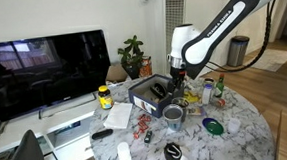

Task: Remove both the metallic and clear cup from the shoe box at the same time and put them on the table, pick up the clear cup and put it in the metallic cup

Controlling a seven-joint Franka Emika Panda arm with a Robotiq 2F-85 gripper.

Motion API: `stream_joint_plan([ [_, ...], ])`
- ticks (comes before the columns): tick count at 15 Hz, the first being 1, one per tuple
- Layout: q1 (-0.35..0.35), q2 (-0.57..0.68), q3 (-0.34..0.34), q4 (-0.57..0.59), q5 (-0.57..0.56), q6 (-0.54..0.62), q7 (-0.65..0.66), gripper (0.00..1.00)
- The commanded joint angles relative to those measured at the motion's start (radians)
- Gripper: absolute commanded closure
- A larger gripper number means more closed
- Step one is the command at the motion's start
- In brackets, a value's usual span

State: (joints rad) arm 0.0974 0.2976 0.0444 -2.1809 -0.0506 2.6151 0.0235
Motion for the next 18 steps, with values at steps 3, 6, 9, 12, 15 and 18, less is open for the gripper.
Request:
stream_joint_plan([
  [3,-0.064,0.048,0.023,0.037,-0.036,-0.026,-0.307,0.00],
  [6,-0.117,0.085,0.071,0.066,0.012,-0.054,-0.496,0.00],
  [9,-0.152,0.123,0.108,0.099,0.018,-0.113,-0.632,0.00],
  [12,-0.161,0.141,0.112,0.122,0.003,-0.158,-0.709,0.00],
  [15,-0.163,0.158,0.111,0.137,0.006,-0.176,-0.765,0.00],
  [18,-0.160,0.180,0.113,0.144,0.014,-0.140,-0.784,0.00],
])
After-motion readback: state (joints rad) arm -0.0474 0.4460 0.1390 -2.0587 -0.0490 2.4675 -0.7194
